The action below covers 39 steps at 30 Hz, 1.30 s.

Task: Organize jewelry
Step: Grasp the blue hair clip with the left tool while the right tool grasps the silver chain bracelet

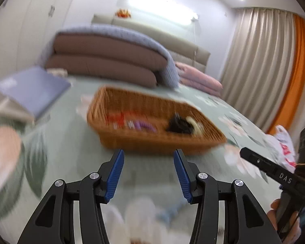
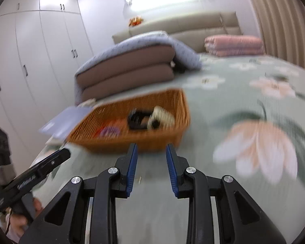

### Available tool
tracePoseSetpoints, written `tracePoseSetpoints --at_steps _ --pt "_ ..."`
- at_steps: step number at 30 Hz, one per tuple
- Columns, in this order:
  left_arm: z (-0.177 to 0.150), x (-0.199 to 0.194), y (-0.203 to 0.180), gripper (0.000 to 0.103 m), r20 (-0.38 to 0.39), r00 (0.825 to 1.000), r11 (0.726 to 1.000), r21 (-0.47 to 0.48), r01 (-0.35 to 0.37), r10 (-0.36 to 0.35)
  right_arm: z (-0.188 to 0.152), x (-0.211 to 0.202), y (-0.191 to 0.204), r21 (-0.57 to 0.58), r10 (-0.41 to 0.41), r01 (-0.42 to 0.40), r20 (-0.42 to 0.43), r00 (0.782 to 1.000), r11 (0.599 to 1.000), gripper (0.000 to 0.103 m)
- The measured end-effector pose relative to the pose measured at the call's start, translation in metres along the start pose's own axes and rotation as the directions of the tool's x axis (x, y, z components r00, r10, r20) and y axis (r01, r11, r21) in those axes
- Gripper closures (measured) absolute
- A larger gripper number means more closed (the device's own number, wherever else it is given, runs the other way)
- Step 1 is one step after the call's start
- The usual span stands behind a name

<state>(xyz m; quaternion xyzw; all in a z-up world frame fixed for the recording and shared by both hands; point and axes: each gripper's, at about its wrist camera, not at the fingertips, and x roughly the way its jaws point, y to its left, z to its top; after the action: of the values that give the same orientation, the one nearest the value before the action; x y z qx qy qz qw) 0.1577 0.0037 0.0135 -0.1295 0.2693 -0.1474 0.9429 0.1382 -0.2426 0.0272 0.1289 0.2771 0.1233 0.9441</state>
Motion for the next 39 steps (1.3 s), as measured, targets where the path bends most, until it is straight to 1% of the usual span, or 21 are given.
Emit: tracePoseSetpoints --at_steps 1,3,4,6,8,11,14,17,19,23,28,32,33,34,35,36,37,39 --pt "-0.007 -0.002 0.002 0.051 -0.036 0.999 1.0 -0.009 0.02 -0.02 -0.009 -0.005 0.001 -0.002 0.019 -0.019 -0.025 1.0 1.0 0.071" --pt "-0.015 -0.005 0.004 0.051 -0.072 0.996 0.998 -0.022 0.051 -0.052 -0.024 -0.011 0.008 -0.028 0.04 -0.042 -0.069 0.997 0.999 0.071" --pt "-0.018 -0.007 0.005 0.051 -0.096 0.992 0.996 -0.032 0.084 -0.086 -0.032 -0.014 0.013 -0.052 0.045 -0.05 -0.097 0.994 0.997 0.071" --pt "-0.023 -0.006 0.004 0.051 -0.132 0.984 0.992 -0.04 0.118 -0.123 -0.047 -0.017 0.025 -0.107 0.047 -0.062 -0.14 0.989 0.992 0.071" --pt "-0.027 -0.002 -0.001 0.051 -0.168 0.976 0.99 -0.023 0.139 -0.141 -0.061 -0.014 0.037 -0.172 0.035 -0.07 -0.2 0.979 0.983 0.071" --pt "-0.03 0.006 -0.014 0.051 -0.206 0.969 0.989 0.037 0.145 -0.135 -0.07 -0.011 0.042 -0.197 0.03 -0.075 -0.221 0.975 0.978 0.071" --pt "-0.035 0.014 -0.023 0.051 -0.249 0.96 0.985 0.082 0.154 -0.13 -0.07 -0.011 0.036 -0.176 0.066 -0.107 -0.227 0.972 0.979 0.071" --pt "-0.038 0.023 -0.03 0.051 -0.285 0.952 0.981 0.118 0.152 -0.113 -0.071 -0.007 0.035 -0.166 0.092 -0.137 -0.255 0.963 0.976 0.071" --pt "-0.038 0.029 -0.032 0.051 -0.305 0.948 0.981 0.136 0.134 -0.087 -0.072 -0.003 0.037 -0.177 0.091 -0.143 -0.273 0.958 0.974 0.071" --pt "-0.037 0.042 -0.035 0.051 -0.352 0.933 0.977 0.162 0.139 -0.075 -0.074 0.0 0.04 -0.2 0.082 -0.145 -0.292 0.953 0.969 0.071" --pt "-0.034 0.052 -0.043 0.051 -0.365 0.93 0.966 0.229 0.124 -0.033 -0.074 0.005 0.042 -0.211 0.071 -0.139 -0.301 0.951 0.967 0.071" --pt "-0.034 0.059 -0.054 0.052 -0.363 0.932 0.95 0.297 0.098 0.017 -0.075 0.008 0.047 -0.239 0.046 -0.122 -0.301 0.953 0.963 0.071" --pt "-0.034 0.06 -0.057 0.057 -0.36 0.932 0.946 0.312 0.09 0.03 -0.075 0.009 0.048 -0.246 0.038 -0.116 -0.3 0.953 0.962 0.071" --pt "-0.035 0.061 -0.059 0.066 -0.355 0.934 0.942 0.324 0.082 0.041 -0.075 0.009 0.049 -0.253 0.032 -0.112 -0.3 0.954 0.961 0.071" --pt "-0.035 0.061 -0.06 0.072 -0.352 0.935 0.941 0.329 0.082 0.042 -0.075 0.009 0.05 -0.258 0.028 -0.109 -0.299 0.954 0.96 0.071" --pt "-0.035 0.061 -0.059 0.083 -0.352 0.935 0.942 0.326 0.085 0.037 -0.076 0.009 0.05 -0.263 0.024 -0.106 -0.297 0.954 0.959 0.071" --pt "-0.035 0.061 -0.057 0.089 -0.352 0.936 0.945 0.314 0.088 0.03 -0.076 0.009 0.051 -0.269 0.02 -0.103 -0.295 0.955 0.957 0.071" --pt "-0.034 0.06 -0.053 0.093 -0.351 0.936 0.951 0.293 0.094 0.015 -0.077 0.009 0.052 -0.279 0.011 -0.097 -0.292 0.956 0.955 0.071"
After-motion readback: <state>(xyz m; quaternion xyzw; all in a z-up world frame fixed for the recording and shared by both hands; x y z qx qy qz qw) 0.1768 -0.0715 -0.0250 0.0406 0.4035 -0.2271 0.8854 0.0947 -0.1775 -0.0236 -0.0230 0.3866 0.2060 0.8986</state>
